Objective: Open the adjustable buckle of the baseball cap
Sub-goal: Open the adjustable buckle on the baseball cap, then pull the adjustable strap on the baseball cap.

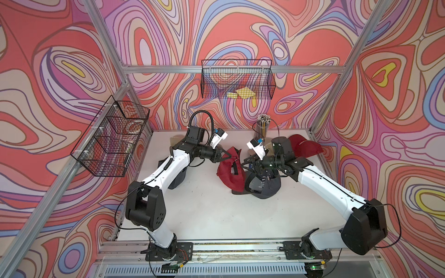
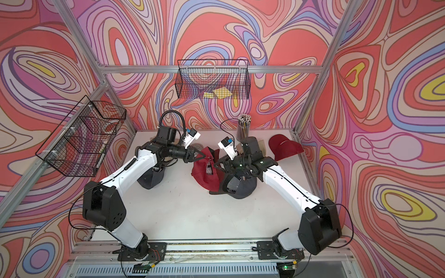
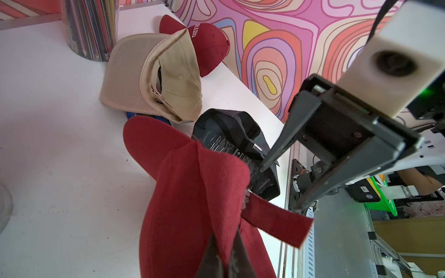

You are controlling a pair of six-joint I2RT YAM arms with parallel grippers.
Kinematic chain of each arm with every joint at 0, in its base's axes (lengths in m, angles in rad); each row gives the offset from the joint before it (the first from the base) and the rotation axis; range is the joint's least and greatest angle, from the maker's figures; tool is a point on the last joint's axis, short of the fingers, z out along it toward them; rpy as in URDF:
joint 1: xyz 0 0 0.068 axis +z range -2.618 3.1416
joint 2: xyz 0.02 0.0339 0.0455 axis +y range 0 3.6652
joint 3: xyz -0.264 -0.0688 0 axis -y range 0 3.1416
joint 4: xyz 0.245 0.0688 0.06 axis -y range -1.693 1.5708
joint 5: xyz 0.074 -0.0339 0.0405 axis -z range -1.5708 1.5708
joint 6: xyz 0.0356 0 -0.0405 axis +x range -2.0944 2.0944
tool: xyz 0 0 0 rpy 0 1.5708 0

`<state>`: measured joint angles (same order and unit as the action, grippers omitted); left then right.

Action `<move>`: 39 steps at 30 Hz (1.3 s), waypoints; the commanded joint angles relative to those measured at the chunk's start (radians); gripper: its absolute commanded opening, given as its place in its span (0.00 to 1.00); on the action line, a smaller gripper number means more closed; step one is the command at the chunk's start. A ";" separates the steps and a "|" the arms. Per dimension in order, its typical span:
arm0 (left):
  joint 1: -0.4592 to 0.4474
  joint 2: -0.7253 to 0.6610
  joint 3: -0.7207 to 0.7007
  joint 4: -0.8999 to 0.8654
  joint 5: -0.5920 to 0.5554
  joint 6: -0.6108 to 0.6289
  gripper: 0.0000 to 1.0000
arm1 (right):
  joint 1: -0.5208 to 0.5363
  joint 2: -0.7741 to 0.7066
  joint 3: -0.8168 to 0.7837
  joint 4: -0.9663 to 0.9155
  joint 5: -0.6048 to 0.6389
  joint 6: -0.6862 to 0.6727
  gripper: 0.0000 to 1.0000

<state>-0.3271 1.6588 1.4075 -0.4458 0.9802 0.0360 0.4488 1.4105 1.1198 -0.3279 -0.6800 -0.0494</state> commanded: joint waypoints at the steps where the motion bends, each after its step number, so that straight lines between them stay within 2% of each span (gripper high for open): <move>1: 0.005 -0.005 0.011 0.032 0.040 -0.010 0.00 | 0.006 0.006 -0.018 0.057 -0.027 0.005 0.40; 5: 0.004 -0.001 0.011 0.032 0.047 -0.010 0.00 | 0.006 0.022 -0.035 0.111 -0.069 0.012 0.35; 20: 0.005 0.004 0.002 0.062 0.094 -0.042 0.00 | 0.005 0.072 -0.050 0.198 -0.091 0.044 0.35; 27: 0.005 0.012 0.005 0.058 0.113 -0.054 0.00 | 0.006 0.097 -0.044 0.205 -0.127 0.042 0.25; 39: 0.004 0.012 0.002 0.062 0.121 -0.051 0.00 | 0.006 0.105 -0.038 0.236 -0.144 0.049 0.20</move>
<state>-0.3271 1.6592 1.4075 -0.4171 1.0710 -0.0124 0.4488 1.5040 1.0763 -0.1131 -0.8047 -0.0051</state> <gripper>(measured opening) 0.055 0.204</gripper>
